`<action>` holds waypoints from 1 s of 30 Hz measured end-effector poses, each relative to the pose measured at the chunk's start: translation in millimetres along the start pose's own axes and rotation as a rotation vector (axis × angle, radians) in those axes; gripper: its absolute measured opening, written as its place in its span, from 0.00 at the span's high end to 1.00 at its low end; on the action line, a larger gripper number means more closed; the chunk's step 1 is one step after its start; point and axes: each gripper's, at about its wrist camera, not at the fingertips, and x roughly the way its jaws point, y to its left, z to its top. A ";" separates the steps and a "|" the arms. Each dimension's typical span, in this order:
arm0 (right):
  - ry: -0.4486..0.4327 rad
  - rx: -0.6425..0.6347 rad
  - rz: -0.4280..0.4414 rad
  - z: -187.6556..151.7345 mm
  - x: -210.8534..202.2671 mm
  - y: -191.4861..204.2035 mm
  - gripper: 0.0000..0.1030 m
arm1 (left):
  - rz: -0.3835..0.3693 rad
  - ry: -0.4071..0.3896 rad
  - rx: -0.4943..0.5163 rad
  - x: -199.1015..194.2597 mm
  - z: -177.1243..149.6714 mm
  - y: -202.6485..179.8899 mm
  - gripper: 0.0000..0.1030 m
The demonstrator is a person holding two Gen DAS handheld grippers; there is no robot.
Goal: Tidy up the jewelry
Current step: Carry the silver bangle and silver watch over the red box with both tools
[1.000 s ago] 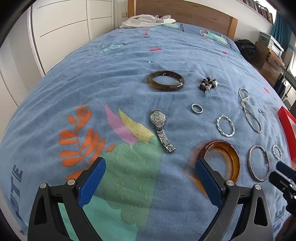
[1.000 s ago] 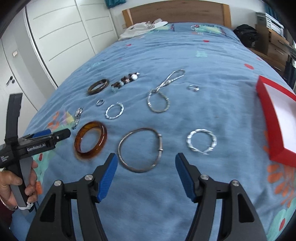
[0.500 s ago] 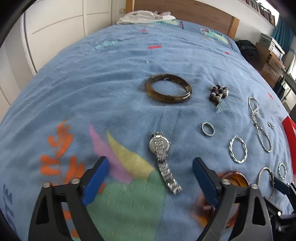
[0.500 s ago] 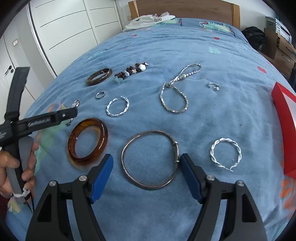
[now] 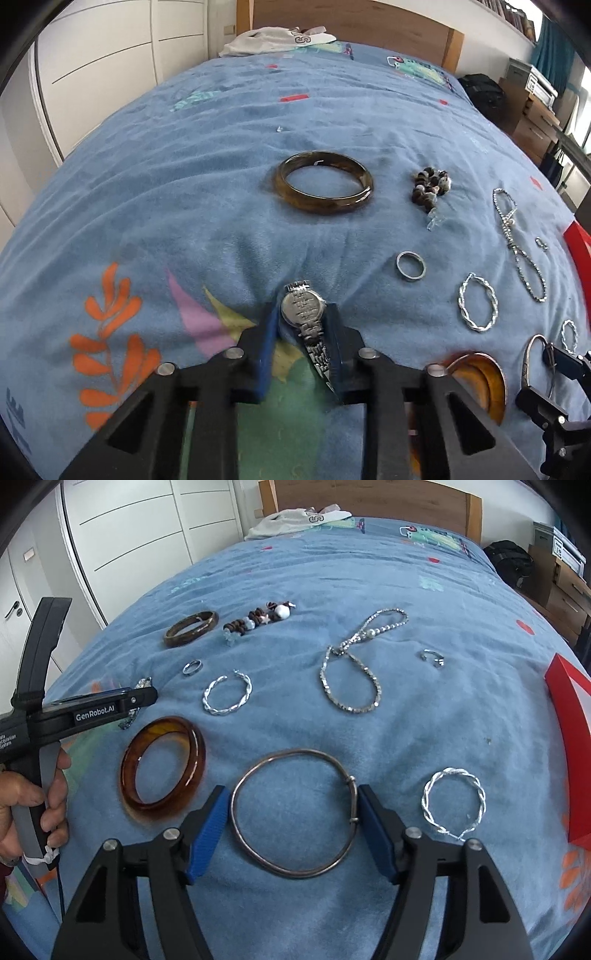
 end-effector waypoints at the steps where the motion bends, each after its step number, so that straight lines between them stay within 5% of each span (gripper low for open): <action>1: -0.004 0.003 0.005 0.0 -2.3 -0.5 0.34 | -0.003 -0.001 -0.004 -1.0 0.4 1.1 0.76; 19: -0.109 0.101 0.003 3.7 -85.3 -41.4 0.34 | -0.098 -0.018 0.036 -74.2 15.3 -30.3 0.78; 30: -0.158 0.203 -0.148 -8.5 -161.5 -173.4 0.34 | -0.311 -0.007 0.178 -108.3 29.4 -178.4 0.78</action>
